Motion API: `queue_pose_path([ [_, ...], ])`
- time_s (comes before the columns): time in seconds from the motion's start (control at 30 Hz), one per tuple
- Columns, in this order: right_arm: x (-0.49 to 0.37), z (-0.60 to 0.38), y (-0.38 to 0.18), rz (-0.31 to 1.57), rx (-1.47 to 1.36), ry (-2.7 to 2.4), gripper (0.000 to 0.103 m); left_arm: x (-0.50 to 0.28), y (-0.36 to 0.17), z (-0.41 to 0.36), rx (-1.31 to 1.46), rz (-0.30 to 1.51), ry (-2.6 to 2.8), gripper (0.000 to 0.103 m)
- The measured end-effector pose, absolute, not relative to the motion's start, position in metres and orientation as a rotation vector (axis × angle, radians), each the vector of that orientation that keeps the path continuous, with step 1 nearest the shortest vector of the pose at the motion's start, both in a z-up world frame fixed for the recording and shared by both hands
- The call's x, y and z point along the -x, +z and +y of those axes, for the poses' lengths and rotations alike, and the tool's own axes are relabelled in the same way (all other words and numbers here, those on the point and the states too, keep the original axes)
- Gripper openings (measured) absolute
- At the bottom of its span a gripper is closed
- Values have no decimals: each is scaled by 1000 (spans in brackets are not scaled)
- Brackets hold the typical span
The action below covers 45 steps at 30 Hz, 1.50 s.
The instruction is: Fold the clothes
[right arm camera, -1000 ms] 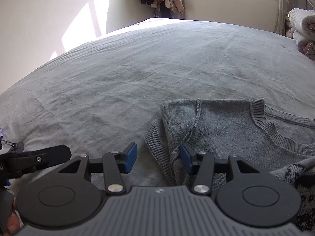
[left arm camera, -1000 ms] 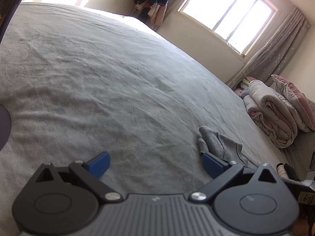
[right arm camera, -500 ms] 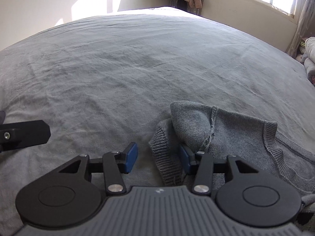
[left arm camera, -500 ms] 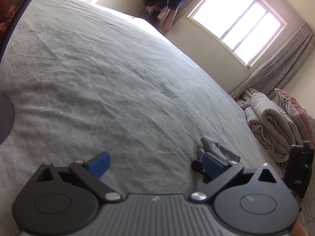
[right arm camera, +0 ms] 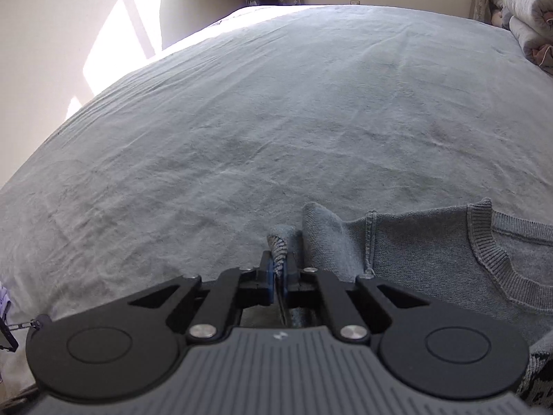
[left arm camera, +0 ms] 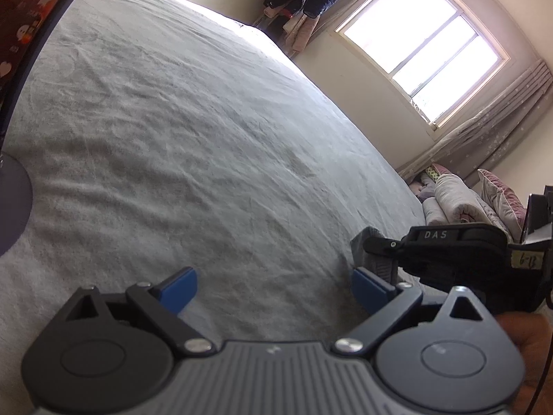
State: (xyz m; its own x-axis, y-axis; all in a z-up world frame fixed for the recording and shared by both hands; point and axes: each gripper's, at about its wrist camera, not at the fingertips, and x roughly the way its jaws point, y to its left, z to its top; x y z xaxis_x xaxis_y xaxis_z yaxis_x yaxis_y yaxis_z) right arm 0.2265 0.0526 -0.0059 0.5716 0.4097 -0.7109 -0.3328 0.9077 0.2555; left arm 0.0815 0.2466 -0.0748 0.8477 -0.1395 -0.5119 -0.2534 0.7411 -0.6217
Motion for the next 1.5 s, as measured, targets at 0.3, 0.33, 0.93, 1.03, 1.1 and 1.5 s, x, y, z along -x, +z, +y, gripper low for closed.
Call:
queue_pose_path([
  [0.3,-240,102,32,816,-186,547,5,-79,-76,258,779,567,50,87],
  [0.33,-242,106,33,816,-186,549,5,-79,-76,258,782,566,50,87],
  [0.93,-313,142,-5,875,-289,503,5,-81,-75,262,780,566,67,85],
  [1.03,-317,141,-27,915,-293,485,6,-81,-73,261,774,568,71,85],
  [1.1,-318,140,-39,943,-303,479,7,-82,-73,261,773,569,73,85],
  [1.5,-317,100,-26,931,-332,588,55,-94,-73,259,720,558,87,85],
])
